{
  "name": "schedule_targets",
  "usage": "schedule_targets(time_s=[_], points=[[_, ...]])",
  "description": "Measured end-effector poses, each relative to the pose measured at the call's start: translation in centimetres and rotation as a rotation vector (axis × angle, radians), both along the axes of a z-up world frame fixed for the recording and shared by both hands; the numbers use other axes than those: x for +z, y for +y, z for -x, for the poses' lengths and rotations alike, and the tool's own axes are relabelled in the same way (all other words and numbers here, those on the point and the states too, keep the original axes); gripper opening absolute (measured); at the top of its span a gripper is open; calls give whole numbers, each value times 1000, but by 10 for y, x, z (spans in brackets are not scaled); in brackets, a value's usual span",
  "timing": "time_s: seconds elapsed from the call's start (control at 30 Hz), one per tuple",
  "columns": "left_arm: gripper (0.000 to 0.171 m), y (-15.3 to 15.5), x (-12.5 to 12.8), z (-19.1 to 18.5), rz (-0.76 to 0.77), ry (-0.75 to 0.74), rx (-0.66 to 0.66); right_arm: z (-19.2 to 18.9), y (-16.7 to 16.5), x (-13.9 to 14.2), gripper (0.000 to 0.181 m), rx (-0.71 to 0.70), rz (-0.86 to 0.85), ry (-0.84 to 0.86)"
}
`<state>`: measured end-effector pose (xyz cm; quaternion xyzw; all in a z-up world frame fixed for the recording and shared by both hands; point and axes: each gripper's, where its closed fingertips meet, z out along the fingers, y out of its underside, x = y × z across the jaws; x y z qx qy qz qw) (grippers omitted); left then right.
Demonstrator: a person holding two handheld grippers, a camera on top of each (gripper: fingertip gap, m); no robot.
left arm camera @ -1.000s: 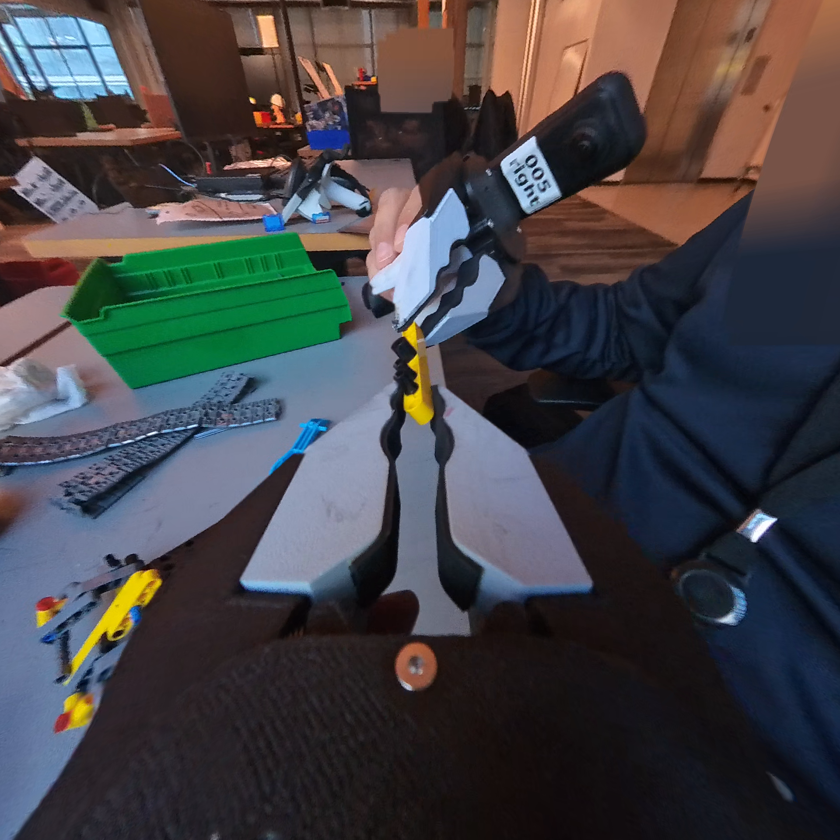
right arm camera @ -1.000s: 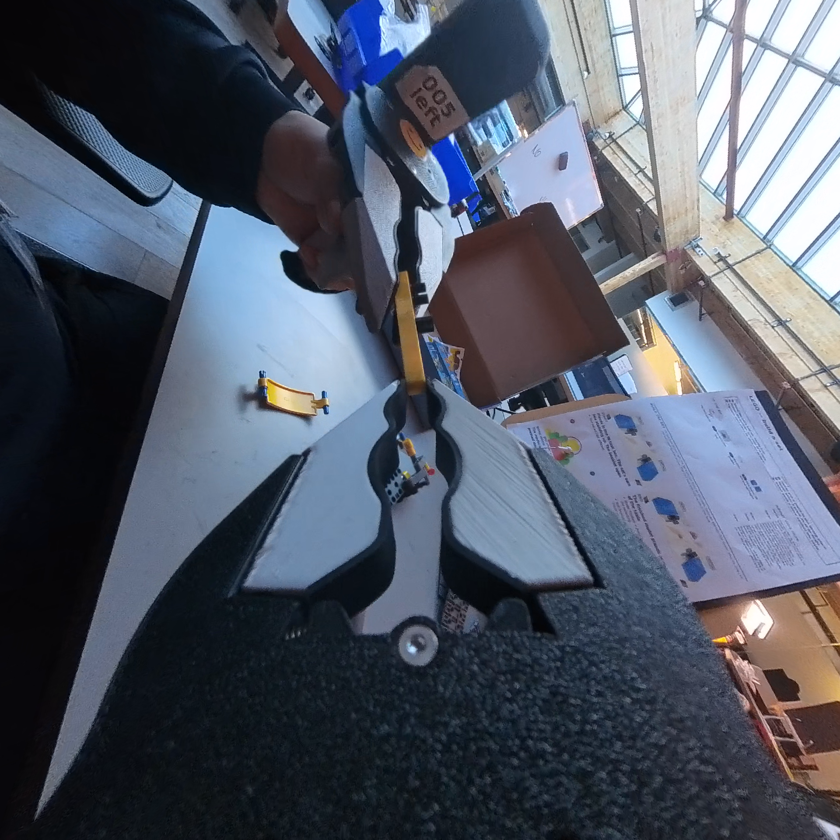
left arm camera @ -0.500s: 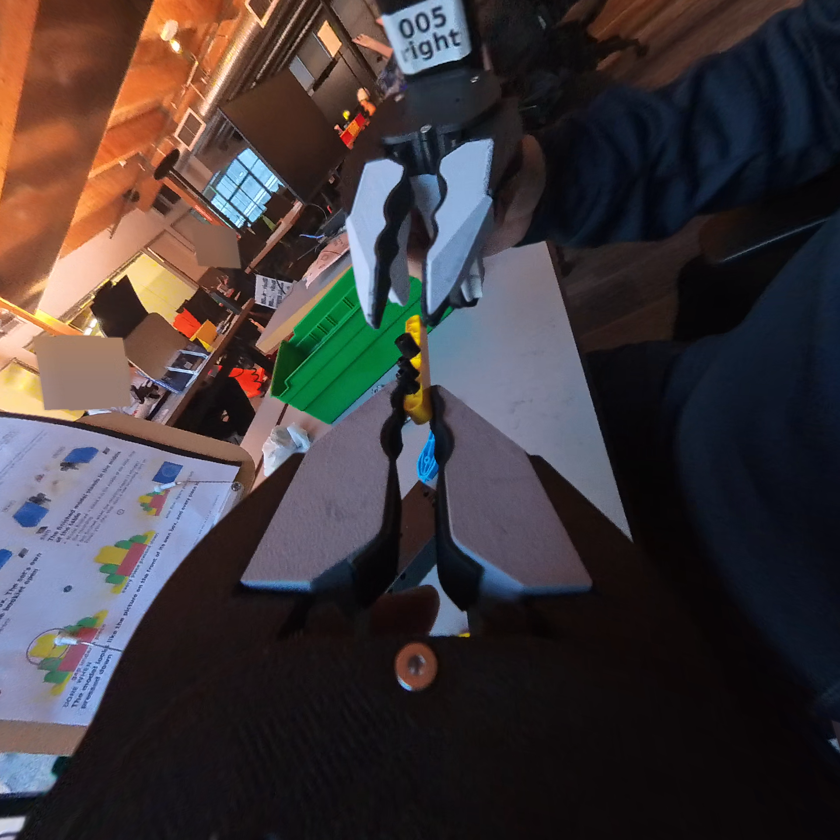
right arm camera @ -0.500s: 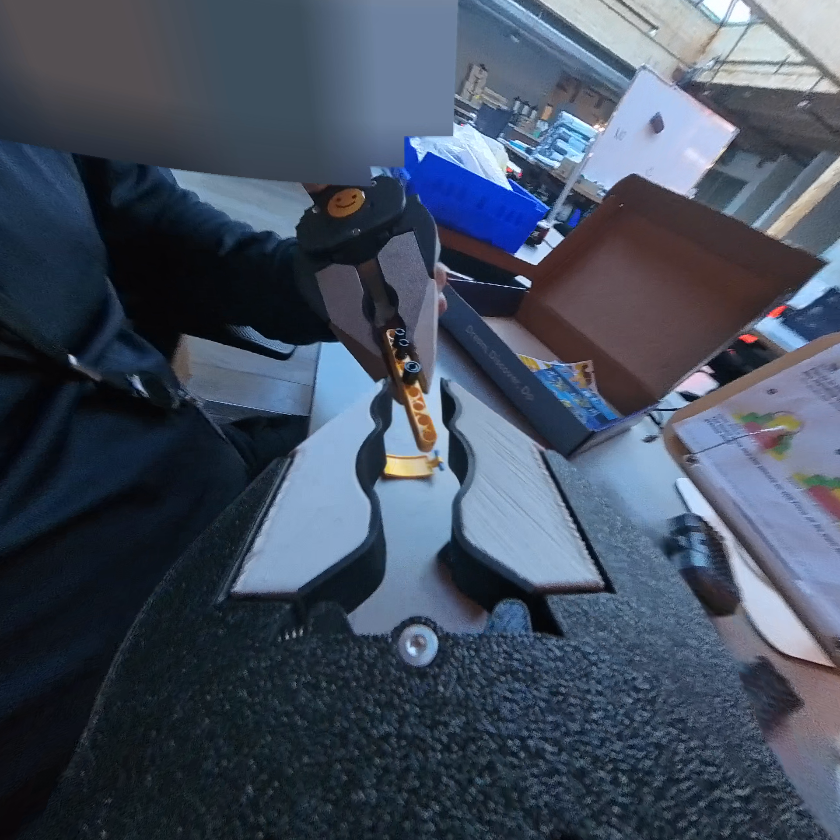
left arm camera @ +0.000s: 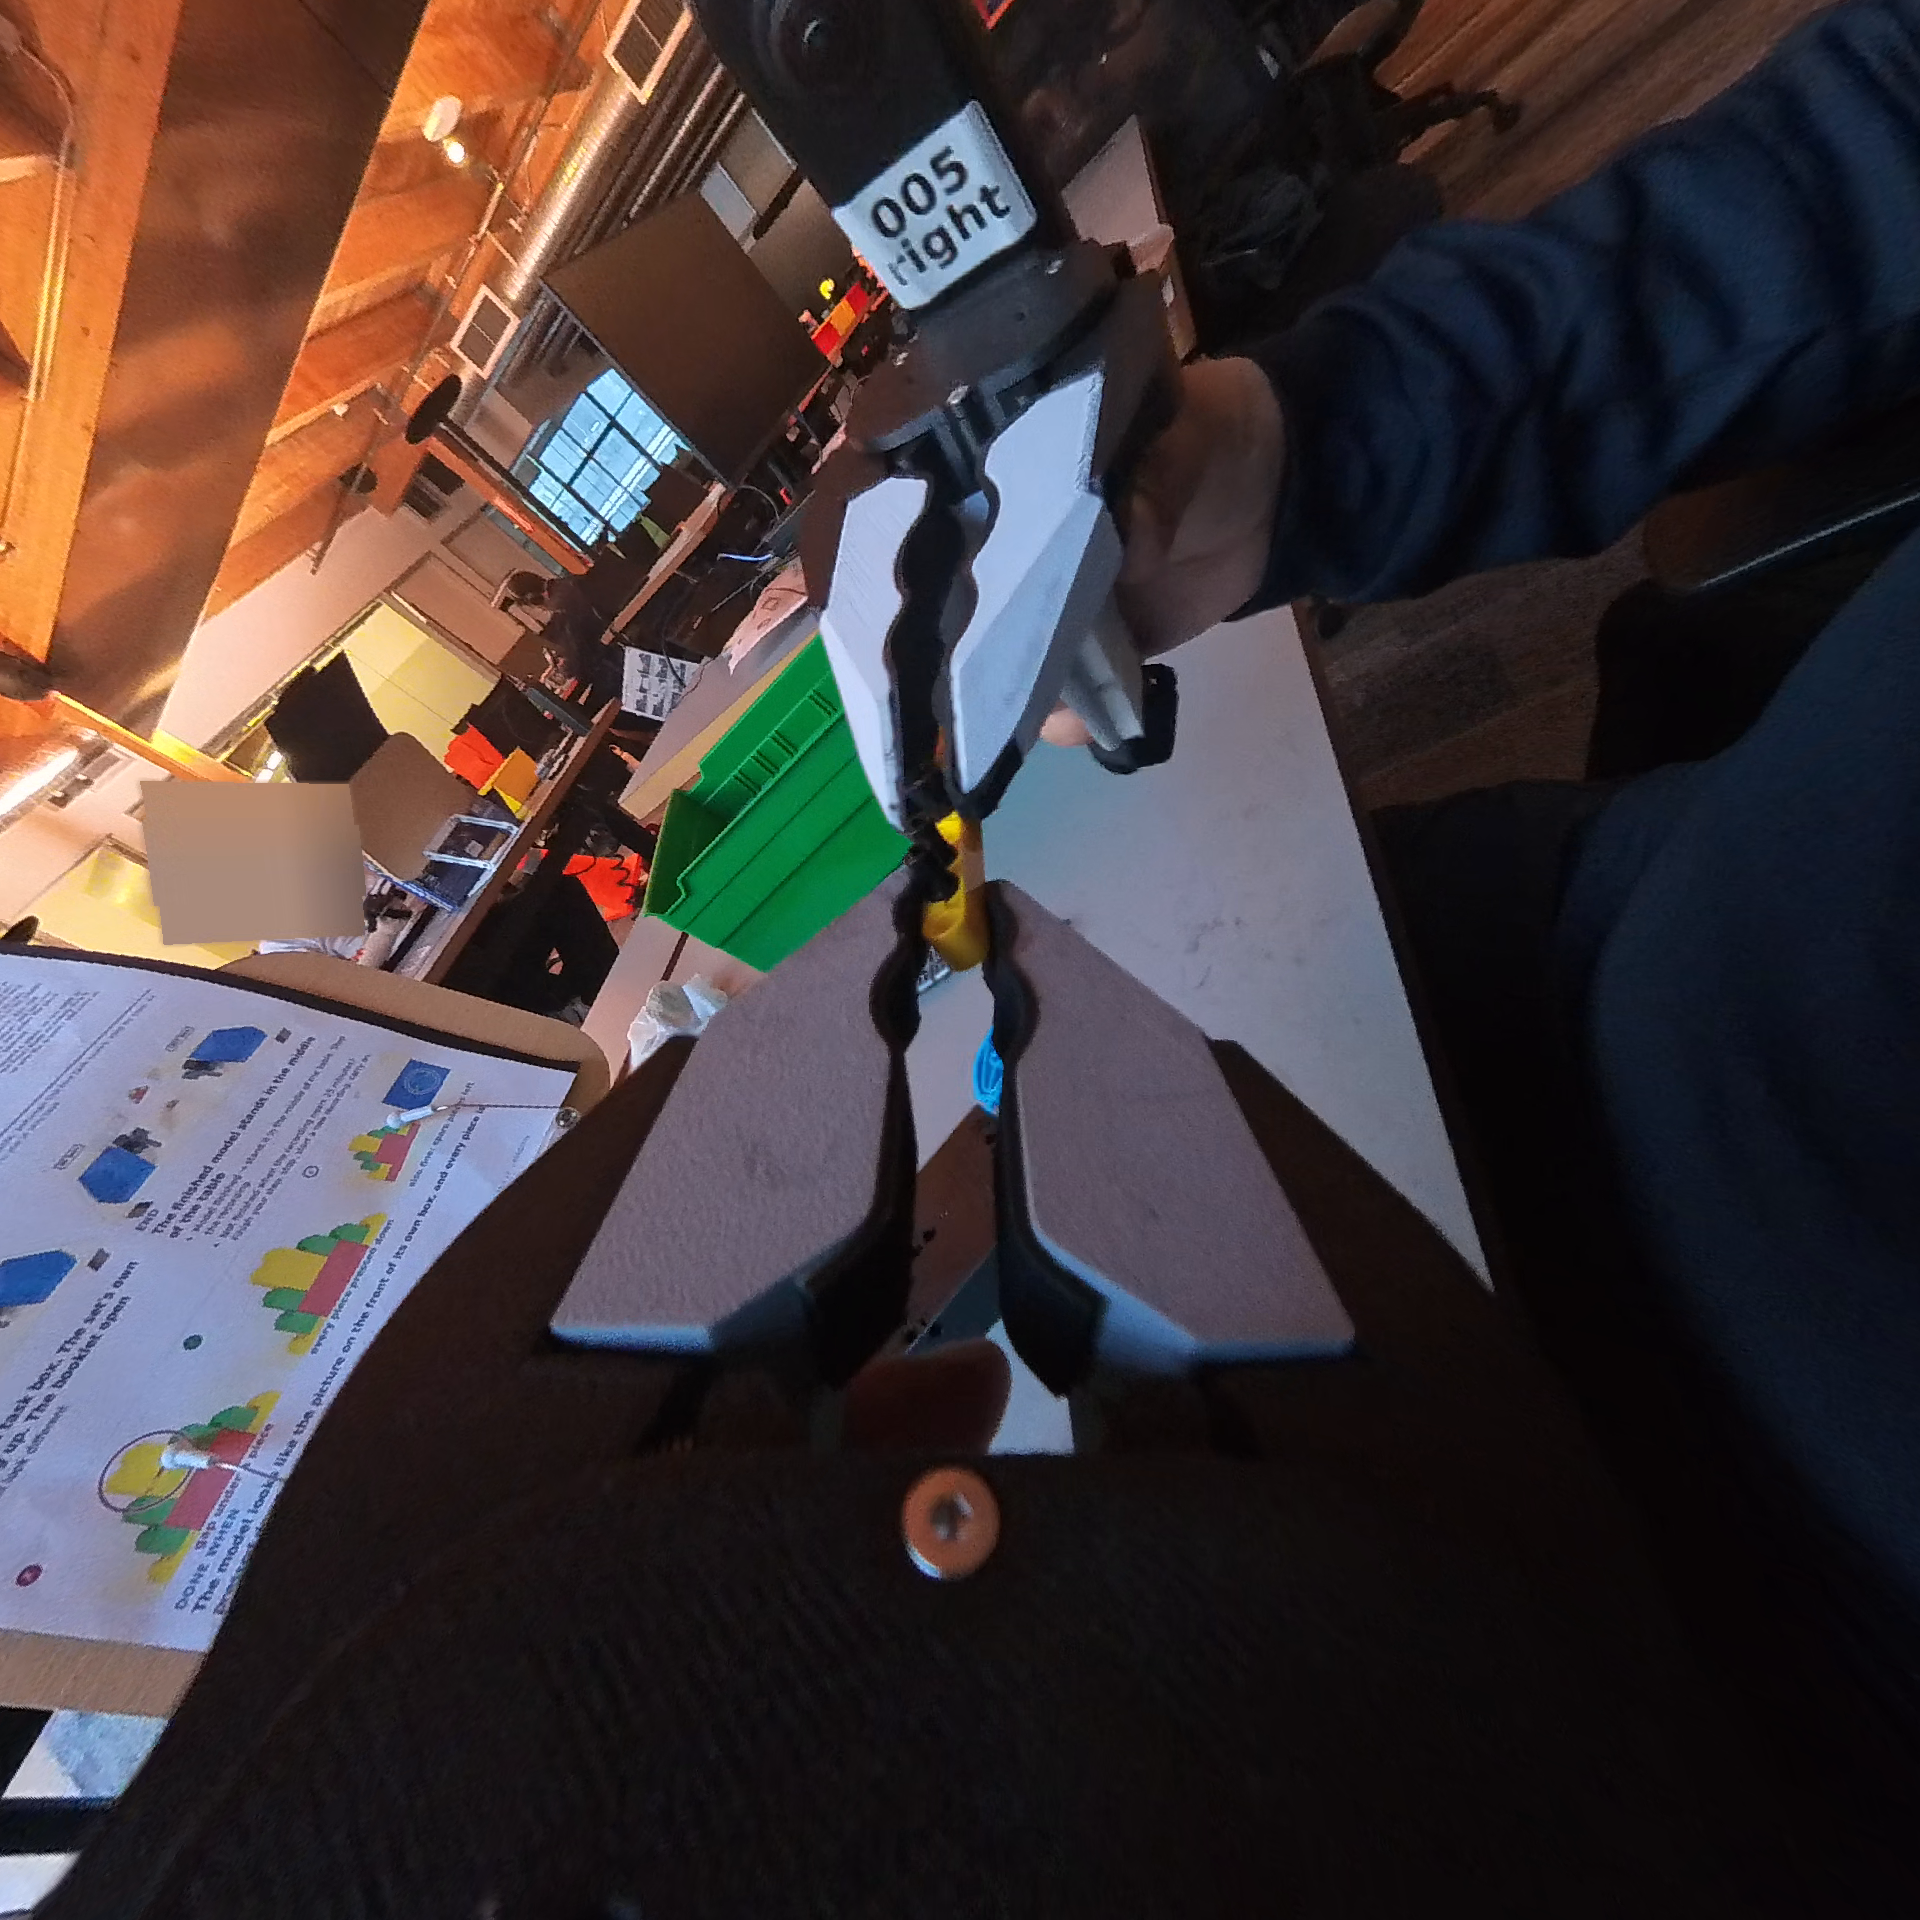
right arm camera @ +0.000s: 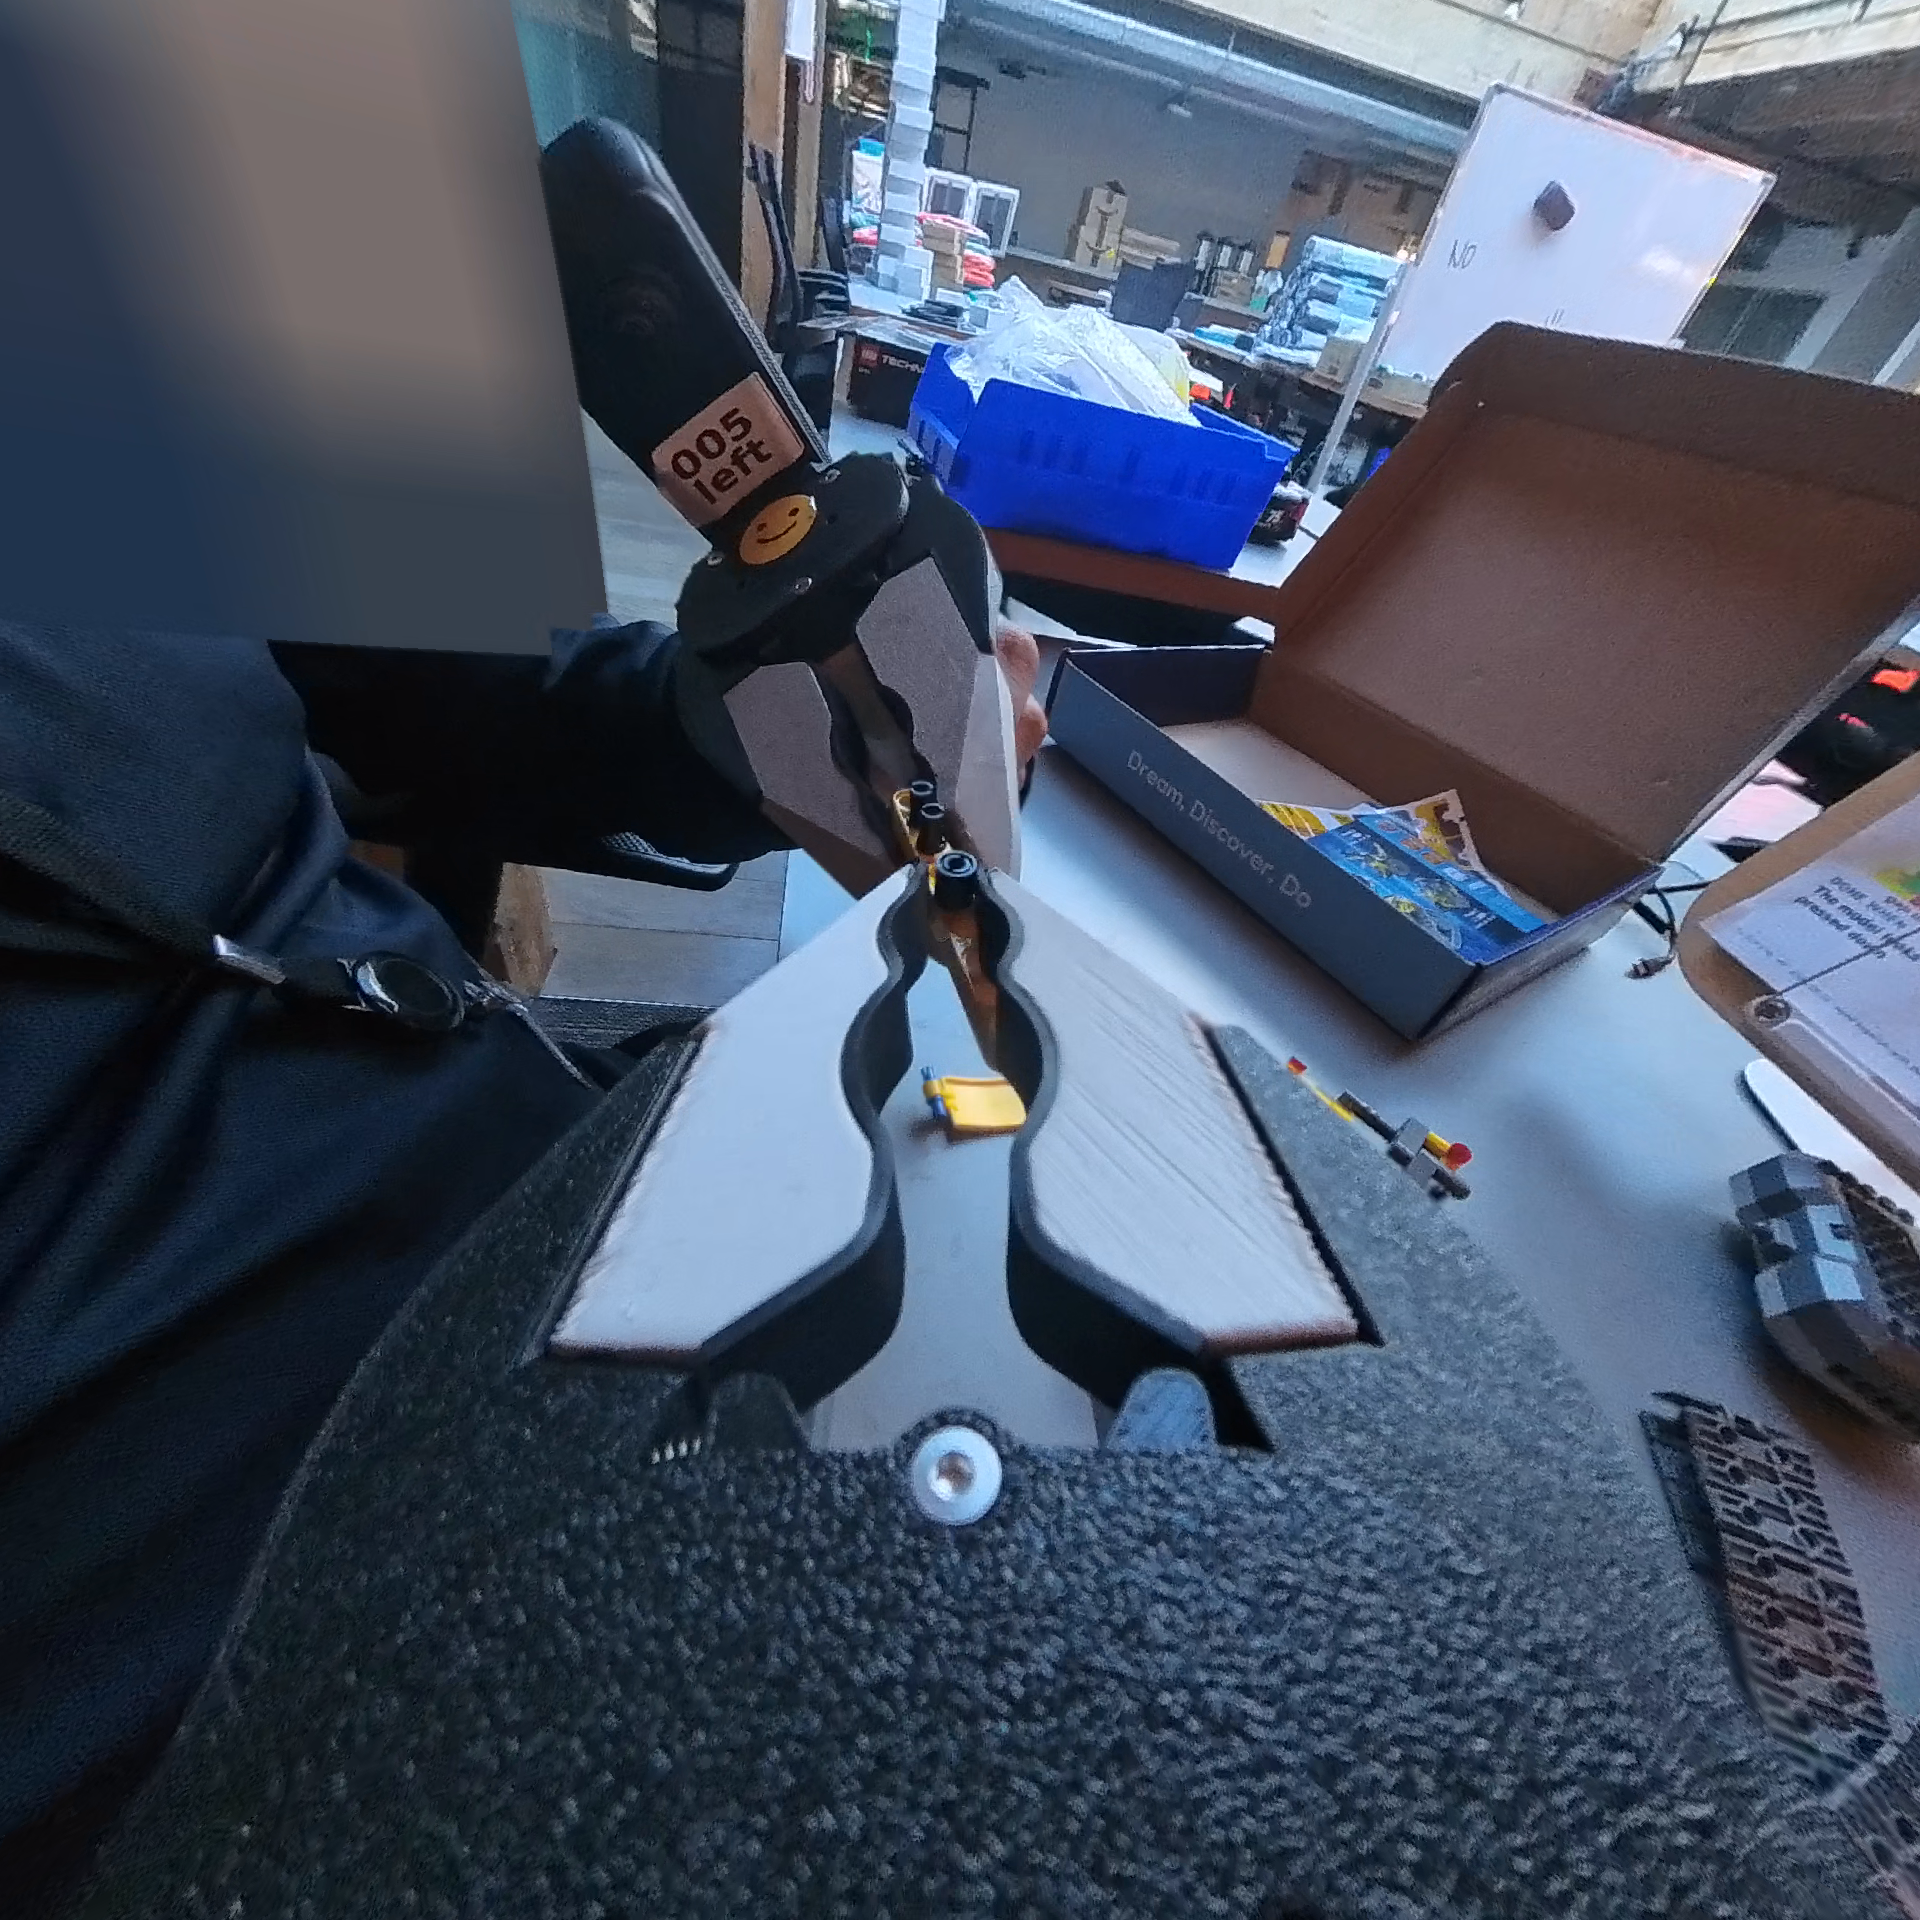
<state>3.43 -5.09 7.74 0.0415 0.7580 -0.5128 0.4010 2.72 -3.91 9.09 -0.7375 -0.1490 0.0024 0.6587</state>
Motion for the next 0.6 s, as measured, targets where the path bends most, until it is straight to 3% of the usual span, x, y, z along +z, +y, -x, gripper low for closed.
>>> schedule_targets(time_s=[0.13,0.23,0.43,0.5,0.6], points=[[7,0,-4,-4,37,104,16,-9,0,-6,5,-30,41,43],[27,-4,-12,-5,74,245,-4,-12,1,-11,5,-46,77,46],[22,-2,-12,-8,174,411,-42,-16,0,-13,5,-63,80,60],[8,1,-11,-11,186,409,-19,-17,0,-11,5,-62,63,67],[5,1,-9,-11,189,392,-17,-17,-1,-12,5,-59,63,69]])
